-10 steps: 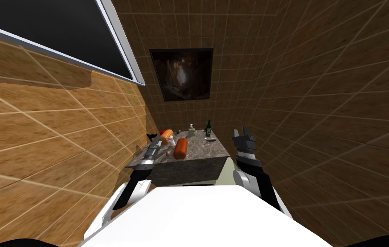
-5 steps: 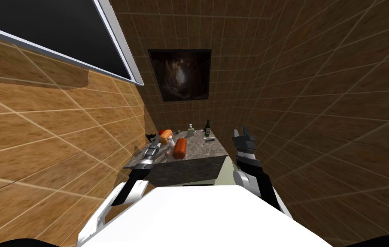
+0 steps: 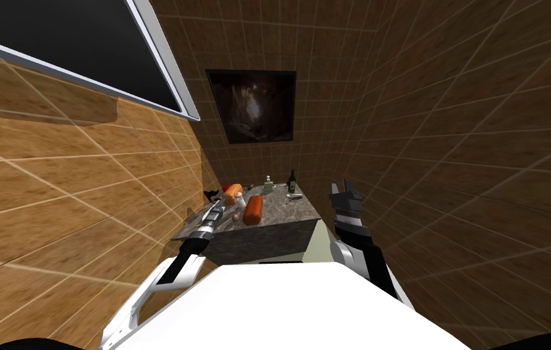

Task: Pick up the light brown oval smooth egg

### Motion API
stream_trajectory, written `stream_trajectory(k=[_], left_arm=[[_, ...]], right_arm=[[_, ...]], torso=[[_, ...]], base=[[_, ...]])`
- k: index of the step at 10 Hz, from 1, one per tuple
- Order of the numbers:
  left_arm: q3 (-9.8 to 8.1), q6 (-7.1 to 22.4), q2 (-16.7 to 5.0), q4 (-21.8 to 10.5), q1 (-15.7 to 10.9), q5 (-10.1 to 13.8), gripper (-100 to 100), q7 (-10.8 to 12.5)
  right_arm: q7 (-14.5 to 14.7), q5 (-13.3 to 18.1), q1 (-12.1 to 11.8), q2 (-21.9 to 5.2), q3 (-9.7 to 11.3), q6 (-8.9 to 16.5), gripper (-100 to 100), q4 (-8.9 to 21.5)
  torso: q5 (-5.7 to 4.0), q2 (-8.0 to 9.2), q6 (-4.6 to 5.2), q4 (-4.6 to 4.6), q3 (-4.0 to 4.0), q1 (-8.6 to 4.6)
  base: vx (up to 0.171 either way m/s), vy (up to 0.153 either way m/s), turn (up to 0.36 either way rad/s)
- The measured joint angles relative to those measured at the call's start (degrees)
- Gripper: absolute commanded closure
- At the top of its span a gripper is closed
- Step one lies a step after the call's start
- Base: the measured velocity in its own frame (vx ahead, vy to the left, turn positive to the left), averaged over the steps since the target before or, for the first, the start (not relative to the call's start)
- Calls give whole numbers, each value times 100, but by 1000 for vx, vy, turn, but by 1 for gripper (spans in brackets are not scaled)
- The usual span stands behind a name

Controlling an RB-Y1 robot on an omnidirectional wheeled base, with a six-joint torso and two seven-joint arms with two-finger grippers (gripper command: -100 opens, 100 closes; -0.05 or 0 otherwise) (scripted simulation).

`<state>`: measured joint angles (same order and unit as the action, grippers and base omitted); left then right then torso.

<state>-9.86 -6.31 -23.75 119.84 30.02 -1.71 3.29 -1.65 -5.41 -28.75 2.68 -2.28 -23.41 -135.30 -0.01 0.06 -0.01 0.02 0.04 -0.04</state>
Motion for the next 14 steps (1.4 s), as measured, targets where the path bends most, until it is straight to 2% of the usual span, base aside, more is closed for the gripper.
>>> stream_trajectory(k=[7,14], left_arm=[[-156,904,-460,-353,-124,84,-100,54],[-238,1847,-727,-569,-341,149,-100,32]], right_arm=[[0,0,0,0,0,0,0,0],[0,0,0,0,0,0,0,0]], torso=[[-1,-3,0,-1,-2,-3],[-2,-2,0,0,-1,-7]], base=[[-10,-18,-25],[-13,-30,-21]])
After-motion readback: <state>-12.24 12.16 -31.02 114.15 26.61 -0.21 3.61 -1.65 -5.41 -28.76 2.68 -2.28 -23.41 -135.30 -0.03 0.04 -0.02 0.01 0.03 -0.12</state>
